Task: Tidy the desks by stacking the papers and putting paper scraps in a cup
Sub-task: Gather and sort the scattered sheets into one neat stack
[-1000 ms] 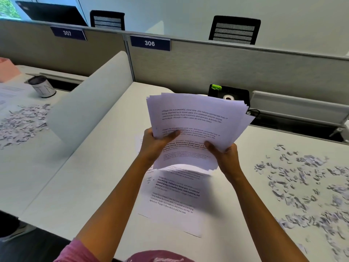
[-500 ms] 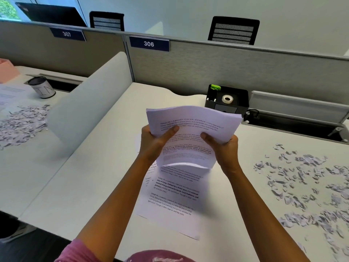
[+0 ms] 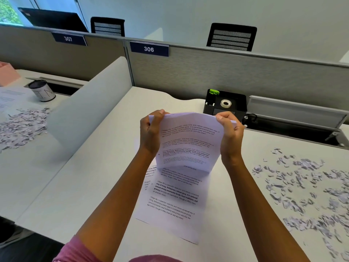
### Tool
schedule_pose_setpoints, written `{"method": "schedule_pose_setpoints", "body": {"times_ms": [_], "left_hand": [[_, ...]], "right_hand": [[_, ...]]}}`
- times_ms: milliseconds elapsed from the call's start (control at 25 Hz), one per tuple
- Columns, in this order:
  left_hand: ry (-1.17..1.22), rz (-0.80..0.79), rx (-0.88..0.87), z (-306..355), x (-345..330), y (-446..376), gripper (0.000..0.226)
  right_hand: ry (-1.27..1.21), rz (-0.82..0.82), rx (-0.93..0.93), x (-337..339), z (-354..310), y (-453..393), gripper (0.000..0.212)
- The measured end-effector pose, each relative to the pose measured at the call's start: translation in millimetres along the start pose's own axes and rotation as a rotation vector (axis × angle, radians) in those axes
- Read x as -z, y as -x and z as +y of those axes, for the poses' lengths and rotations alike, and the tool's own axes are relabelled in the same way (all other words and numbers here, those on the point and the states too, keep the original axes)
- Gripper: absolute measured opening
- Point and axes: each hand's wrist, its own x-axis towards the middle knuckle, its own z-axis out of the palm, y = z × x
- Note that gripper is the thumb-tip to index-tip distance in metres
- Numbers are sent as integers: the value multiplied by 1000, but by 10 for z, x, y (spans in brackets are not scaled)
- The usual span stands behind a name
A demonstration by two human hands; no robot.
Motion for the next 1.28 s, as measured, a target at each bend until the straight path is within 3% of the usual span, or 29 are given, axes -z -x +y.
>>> {"method": "schedule_pose_setpoints", "body": {"times_ms": [160, 280, 400, 600, 840, 1040, 1280], "left_hand": [[13, -52, 42, -28, 36, 15, 69], [-11, -59, 155, -181, 35, 134, 46], [-53, -19, 199, -387, 32, 265, 42], [-66, -37, 226, -312, 0, 268, 32], [-43, -92, 404, -656, 59, 480, 39], [-51, -155, 403, -907, 77, 683, 42], [-232, -191, 544, -752, 84, 578, 32]], "right_hand": [[-32, -124, -53, 119, 58, 10, 34], [21, -194, -230, 216, 285, 72, 50], [41, -204, -292, 229, 504, 187, 43], [20, -160, -228, 251, 447, 208, 39], [64, -216, -373, 440, 842, 444, 46], [138, -214, -405, 477, 1056, 534, 49], [108, -74, -418, 526, 905, 542, 25]]}}
